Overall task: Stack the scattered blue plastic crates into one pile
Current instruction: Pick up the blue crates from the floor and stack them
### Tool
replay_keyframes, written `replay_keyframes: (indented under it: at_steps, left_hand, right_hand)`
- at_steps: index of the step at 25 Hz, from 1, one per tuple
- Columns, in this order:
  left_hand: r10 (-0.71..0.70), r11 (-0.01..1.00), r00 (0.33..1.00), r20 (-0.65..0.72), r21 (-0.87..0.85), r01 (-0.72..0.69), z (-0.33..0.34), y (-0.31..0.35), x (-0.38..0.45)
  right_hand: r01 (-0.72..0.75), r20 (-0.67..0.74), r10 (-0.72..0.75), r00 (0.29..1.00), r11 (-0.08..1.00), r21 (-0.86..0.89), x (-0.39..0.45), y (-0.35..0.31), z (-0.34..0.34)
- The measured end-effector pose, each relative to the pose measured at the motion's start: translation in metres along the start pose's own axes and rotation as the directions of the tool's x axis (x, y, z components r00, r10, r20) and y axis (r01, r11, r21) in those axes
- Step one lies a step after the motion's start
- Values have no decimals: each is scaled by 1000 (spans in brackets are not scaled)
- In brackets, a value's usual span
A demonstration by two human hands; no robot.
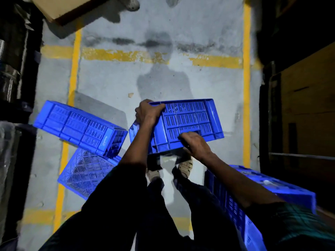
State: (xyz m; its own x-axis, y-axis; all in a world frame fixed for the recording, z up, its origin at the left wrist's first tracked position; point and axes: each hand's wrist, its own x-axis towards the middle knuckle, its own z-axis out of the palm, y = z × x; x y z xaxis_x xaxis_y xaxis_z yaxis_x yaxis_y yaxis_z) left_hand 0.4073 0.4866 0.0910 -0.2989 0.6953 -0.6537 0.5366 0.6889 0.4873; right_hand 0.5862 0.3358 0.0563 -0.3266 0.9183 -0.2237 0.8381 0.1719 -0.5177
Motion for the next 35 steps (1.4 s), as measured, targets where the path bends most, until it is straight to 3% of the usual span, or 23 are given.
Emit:
replay_keyframes:
  at_steps: [4,7,10,13,16,20,21,24,29,32,35]
  left_hand:
    - [208,976,974,89,45,-213,-5,47,-56]
    - [387,920,909,155,-124,-371,-13,73,-105]
    - [598,794,783,171,-260,-549,-19,106,-179]
    - [816,577,526,241,-270,-771,-4,119,-267]
    - [922,363,296,250,-292,-885,12,115,-329]
    - [930,143,18,367,-314,-938,24,97,-349]
    - [908,100,-40,417,-309,-946,27,92,-345]
    - [857,27,-131,499,-297,-955,32,74,-321]
    - [764,-138,-290,577,-292,-946,66,43,-296]
    - [762,-117,-244,600,-243,-963,85,27,-296]
    - [725,-117,-266,635,-267,-957,104,13,-303]
  right_hand:
    - [-140,-236,156,959,987,85,-40,-18,-57]
    - [-150,-456,188,870,982,118,-70,-30,-106]
    - [-249,-661,311,683,950,190,-118,-42,-158]
    - [-373,-762,500,413,856,359,-179,-57,-185]
    - [-406,-729,668,152,715,570,-227,-84,-190]
    - [-385,-646,709,-283,533,754,-265,-131,-178]
    - [-370,-605,693,-392,483,793,-272,-143,-174]
    - [-341,-515,604,-608,388,856,-293,-176,-163]
    - [-259,-370,403,-837,302,917,-314,-239,-137]
    - [-187,-267,279,-922,284,941,-326,-274,-118]
    - [-114,-155,120,-981,295,949,-346,-314,-97]
